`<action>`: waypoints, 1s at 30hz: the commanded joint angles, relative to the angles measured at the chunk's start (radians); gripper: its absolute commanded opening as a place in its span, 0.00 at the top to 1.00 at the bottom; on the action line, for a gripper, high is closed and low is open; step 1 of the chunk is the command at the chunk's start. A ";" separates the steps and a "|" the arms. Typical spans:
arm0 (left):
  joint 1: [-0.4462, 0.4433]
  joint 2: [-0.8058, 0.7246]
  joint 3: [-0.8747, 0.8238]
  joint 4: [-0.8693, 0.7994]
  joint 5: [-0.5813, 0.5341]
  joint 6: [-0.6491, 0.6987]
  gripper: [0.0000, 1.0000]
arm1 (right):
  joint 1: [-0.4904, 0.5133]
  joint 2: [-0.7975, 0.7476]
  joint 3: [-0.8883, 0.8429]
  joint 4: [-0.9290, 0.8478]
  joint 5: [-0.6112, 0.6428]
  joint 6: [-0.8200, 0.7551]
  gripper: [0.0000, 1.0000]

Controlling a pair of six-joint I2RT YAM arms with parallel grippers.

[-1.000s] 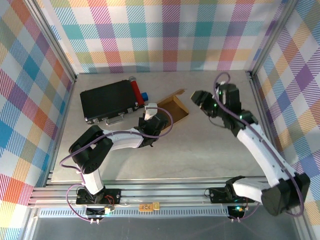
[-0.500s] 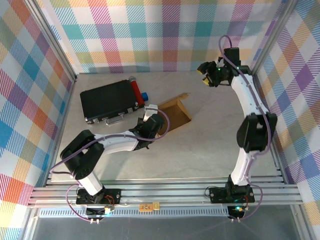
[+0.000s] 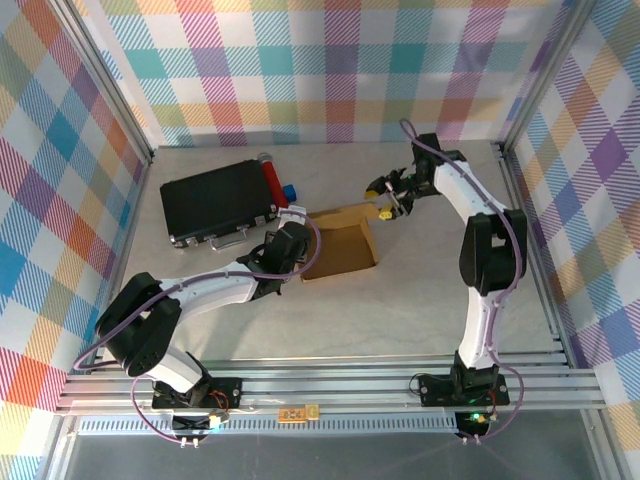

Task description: Fold the paper box

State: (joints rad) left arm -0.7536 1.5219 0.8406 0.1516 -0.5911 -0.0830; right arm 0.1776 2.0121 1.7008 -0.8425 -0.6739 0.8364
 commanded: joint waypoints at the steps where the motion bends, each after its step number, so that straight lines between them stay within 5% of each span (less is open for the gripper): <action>1: 0.004 0.017 0.039 -0.002 0.011 -0.016 1.00 | -0.011 -0.084 -0.082 0.072 -0.052 0.079 0.48; 30: 0.003 0.073 0.056 -0.003 -0.008 -0.240 1.00 | 0.047 -0.204 -0.382 0.237 -0.096 0.289 0.52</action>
State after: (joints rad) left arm -0.7536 1.5929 0.8871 0.1482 -0.5953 -0.2768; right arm 0.2085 1.8435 1.3552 -0.6422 -0.7361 1.0729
